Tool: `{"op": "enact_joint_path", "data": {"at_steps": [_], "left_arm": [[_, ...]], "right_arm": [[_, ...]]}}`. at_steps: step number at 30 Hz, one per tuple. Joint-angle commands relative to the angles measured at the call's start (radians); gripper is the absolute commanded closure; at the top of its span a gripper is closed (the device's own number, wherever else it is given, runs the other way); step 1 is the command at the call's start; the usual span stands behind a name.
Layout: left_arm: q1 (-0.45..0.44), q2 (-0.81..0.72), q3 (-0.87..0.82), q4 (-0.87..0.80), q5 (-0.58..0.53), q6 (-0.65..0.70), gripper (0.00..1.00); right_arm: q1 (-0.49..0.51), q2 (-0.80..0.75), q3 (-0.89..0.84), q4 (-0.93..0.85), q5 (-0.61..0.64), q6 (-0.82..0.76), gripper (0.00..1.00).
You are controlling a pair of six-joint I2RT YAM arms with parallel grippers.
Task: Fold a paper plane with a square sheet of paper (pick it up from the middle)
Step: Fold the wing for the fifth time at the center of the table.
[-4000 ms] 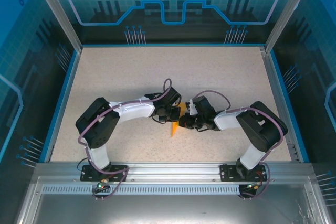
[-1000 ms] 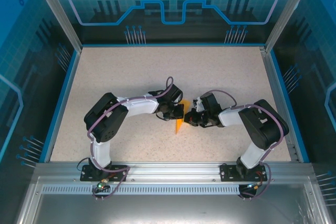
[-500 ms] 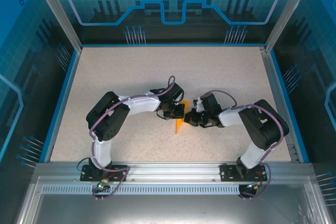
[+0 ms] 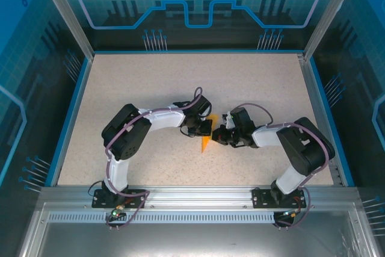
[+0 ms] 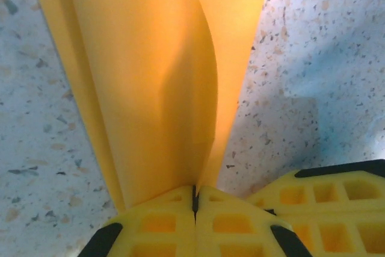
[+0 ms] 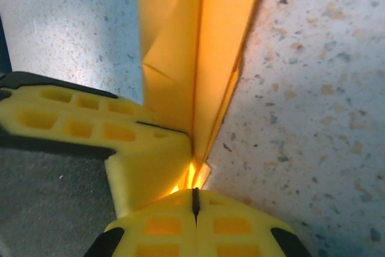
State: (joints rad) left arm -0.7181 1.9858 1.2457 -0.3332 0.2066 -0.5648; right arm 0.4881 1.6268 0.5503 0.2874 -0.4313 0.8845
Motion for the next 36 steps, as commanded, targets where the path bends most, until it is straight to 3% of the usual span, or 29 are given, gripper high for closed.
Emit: {"op": "enact_joint_path", "data": {"at_steps": [1,13,18,26,36], "left_arm": [[-0.007,0.064,-0.008,-0.004,-0.029,0.026,0.97],[0.000,0.024,-0.035,0.030,0.013,0.012,0.67],[0.004,0.007,-0.052,0.060,0.037,0.006,0.59],[0.011,-0.011,-0.091,0.120,0.078,0.022,0.60],[0.015,-0.016,-0.113,0.139,0.103,0.050,0.77]], "right_arm": [[0.010,-0.056,-0.003,0.034,-0.020,-0.042,1.00],[0.020,-0.076,-0.010,0.050,-0.035,-0.038,1.00],[0.026,-0.068,-0.009,0.070,-0.039,-0.032,1.00],[-0.041,-0.117,-0.015,0.029,-0.039,-0.055,1.00],[-0.164,-0.172,0.062,-0.130,-0.085,-0.129,1.00]]}}
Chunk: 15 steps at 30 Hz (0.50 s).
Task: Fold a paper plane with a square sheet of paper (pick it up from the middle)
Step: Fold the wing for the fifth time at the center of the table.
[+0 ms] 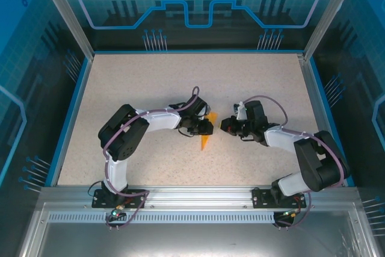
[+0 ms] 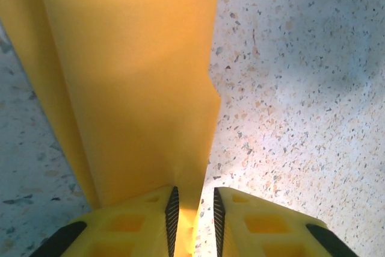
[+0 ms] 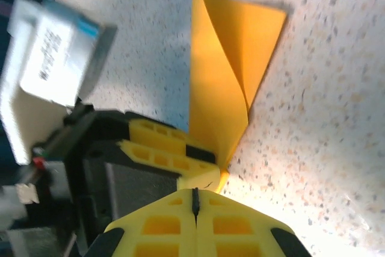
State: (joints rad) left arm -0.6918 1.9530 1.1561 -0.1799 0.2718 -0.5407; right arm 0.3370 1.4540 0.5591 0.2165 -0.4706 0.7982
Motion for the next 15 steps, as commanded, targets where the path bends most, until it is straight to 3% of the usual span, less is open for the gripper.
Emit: {"op": "enact_joint_path", "data": {"at_steps": [1,8,15], "left_arm": [[-0.011,0.018,-0.025,-0.019,0.037,0.032,0.80],[-0.011,0.007,-0.028,-0.031,0.038,0.060,0.91],[-0.007,-0.007,-0.048,-0.029,0.014,0.055,0.91]], "right_arm": [[-0.013,0.016,0.069,-0.062,-0.053,-0.045,1.00],[0.020,0.150,0.169,-0.032,-0.078,-0.019,1.00],[0.055,0.284,0.218,-0.001,-0.082,-0.008,1.00]]}}
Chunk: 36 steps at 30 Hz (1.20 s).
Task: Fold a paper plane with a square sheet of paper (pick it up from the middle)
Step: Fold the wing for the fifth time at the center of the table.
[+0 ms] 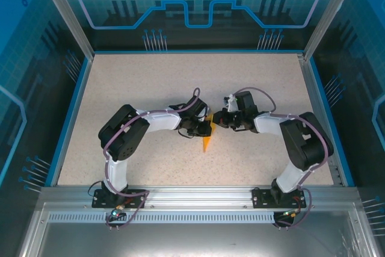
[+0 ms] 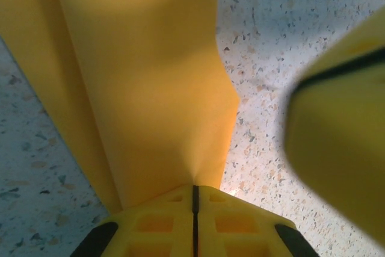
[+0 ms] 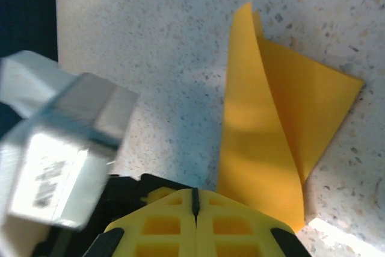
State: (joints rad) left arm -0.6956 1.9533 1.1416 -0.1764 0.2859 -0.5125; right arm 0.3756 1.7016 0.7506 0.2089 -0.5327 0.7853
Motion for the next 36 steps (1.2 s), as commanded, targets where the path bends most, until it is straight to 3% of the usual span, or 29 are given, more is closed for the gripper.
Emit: {"op": "enact_joint_path", "data": {"at_steps": [1,36], "left_arm": [[-0.003,-0.011,-0.038,-0.028,-0.004,0.023,0.90],[-0.001,-0.093,-0.140,0.089,-0.157,-0.057,0.85]], "right_arm": [[0.020,0.046,0.027,0.012,-0.023,0.005,1.00],[0.056,0.202,0.193,-0.087,-0.019,-0.078,1.00]]}}
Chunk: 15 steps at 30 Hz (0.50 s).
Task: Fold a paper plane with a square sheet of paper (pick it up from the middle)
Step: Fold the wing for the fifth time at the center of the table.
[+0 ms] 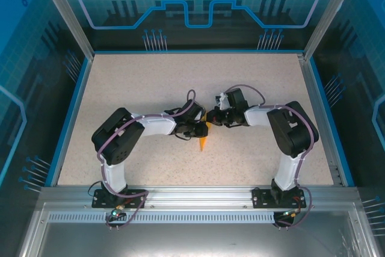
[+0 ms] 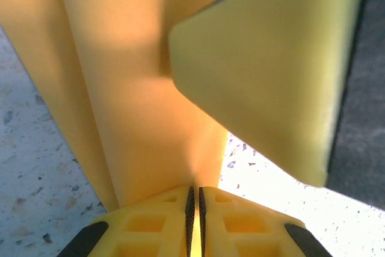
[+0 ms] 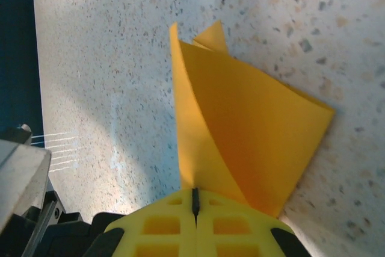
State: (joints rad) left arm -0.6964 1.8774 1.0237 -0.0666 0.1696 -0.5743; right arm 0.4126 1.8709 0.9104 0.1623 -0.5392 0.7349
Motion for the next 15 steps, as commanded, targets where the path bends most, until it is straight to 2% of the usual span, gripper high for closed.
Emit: {"op": "enact_joint_path", "data": {"at_steps": [1,15], "left_arm": [[0.001,-0.016,-0.021,-0.021,-0.037,0.009,0.85],[-0.003,-0.063,-0.022,-0.042,-0.006,0.064,0.76]], "right_arm": [[0.021,0.042,0.040,-0.042,-0.016,-0.029,1.00],[0.038,0.129,0.136,-0.195,0.061,-0.098,1.00]]}}
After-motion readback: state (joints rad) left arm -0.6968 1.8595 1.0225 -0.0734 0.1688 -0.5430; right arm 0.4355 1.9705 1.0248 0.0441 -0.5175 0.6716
